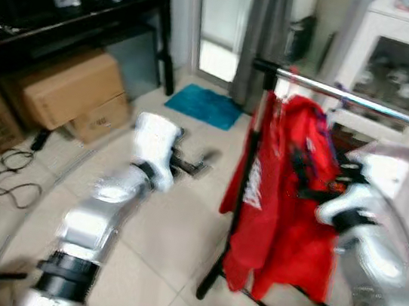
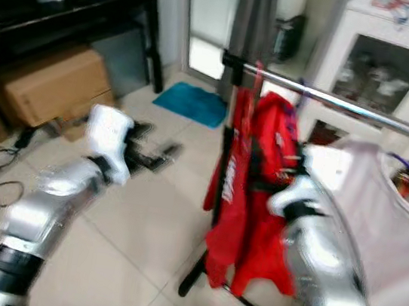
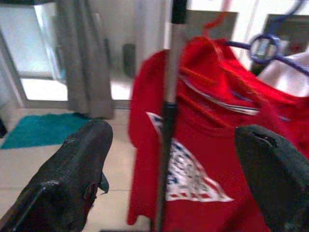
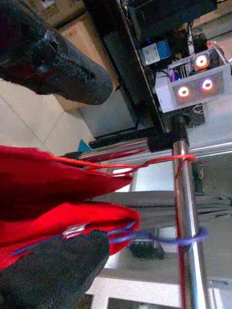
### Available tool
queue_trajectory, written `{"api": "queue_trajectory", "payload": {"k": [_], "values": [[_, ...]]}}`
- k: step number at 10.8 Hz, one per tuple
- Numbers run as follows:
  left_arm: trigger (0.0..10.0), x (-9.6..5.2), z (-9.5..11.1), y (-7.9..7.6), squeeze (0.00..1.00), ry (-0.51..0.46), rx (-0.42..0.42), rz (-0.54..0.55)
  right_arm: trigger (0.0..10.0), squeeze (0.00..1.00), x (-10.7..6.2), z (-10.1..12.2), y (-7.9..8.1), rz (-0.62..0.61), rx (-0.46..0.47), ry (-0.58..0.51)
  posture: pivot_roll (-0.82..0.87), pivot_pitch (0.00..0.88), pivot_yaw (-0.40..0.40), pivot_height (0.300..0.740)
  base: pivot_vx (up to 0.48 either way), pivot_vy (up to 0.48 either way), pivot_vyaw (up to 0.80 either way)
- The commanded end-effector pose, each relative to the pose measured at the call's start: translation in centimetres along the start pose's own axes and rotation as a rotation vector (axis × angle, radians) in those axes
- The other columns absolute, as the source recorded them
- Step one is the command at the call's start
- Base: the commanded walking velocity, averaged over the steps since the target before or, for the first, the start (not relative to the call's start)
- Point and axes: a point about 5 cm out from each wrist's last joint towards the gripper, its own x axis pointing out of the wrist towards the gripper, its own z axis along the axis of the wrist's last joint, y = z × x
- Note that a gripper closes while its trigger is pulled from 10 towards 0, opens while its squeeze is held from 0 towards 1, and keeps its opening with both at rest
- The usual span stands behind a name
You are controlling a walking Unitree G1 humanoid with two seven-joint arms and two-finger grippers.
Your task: Hang hanger
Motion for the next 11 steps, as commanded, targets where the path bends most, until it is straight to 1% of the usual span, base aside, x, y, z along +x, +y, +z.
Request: {"api": "queue_trajectory", "payload": {"k": [1, 3, 5, 7, 8, 9, 10, 11], "values": [[10.0, -0.4, 0.1, 0.8, 0.0, 0.012, 0.032, 0.011, 10.0, 1.0, 0.4, -0.1, 0.6, 0.026, 0.014, 0.013, 0.03, 0.0, 0.053, 0.74, 0.0, 0.0, 0.0], [10.0, -0.4, -0.1, 0.5, 0.0, 0.019, 0.041, -0.029, 10.0, 1.0, 0.8, 0.2, 0.2, 0.019, -0.013, 0.034, 0.03, 0.0, 0.054, 0.74, 0.0, 0.0, 0.0], [10.0, -0.3, 0.3, 0.2, 0.0, -0.015, 0.035, -0.07, 10.0, 1.0, 1.1, 0.5, -0.1, 0.012, -0.023, 0.041, 0.03, 0.0, 0.05, 0.74, 0.0, 0.0, 0.0], [10.0, -0.4, 1.0, -0.2, 0.0, -0.066, -0.053, -0.148, 10.0, 1.0, 1.3, 0.6, -0.2, 0.006, -0.024, 0.044, 0.03, 0.0, 0.045, 0.74, 0.0, 0.0, 0.0], [10.0, -0.5, 1.2, -0.7, 0.0, -0.074, -0.084, -0.222, 10.0, 1.0, 1.4, 0.6, -0.3, 0.001, -0.022, 0.045, 0.03, 0.0, 0.044, 0.74, 0.0, 0.0, 0.0], [10.0, -0.8, 1.0, -1.3, 0.0, -0.058, -0.09, -0.298, 10.0, 1.0, 1.5, 0.6, -0.4, -0.01, -0.025, 0.051, 0.03, 0.0, 0.044, 0.74, 0.0, 0.0, 0.0], [10.0, -1.2, 0.9, -1.7, 0.9, -0.04, -0.116, -0.37, 10.0, 1.0, 1.5, 0.6, -0.5, -0.02, -0.026, 0.054, 0.03, 0.0, 0.043, 0.74, 0.0, 0.0, 0.0], [10.0, -1.3, 0.9, -1.9, 1.0, -0.035, -0.117, -0.392, 10.0, 1.0, 1.5, 0.6, -0.5, -0.021, -0.026, 0.054, 0.03, 0.0, 0.044, 0.74, 0.0, 0.0, 0.0]]}}
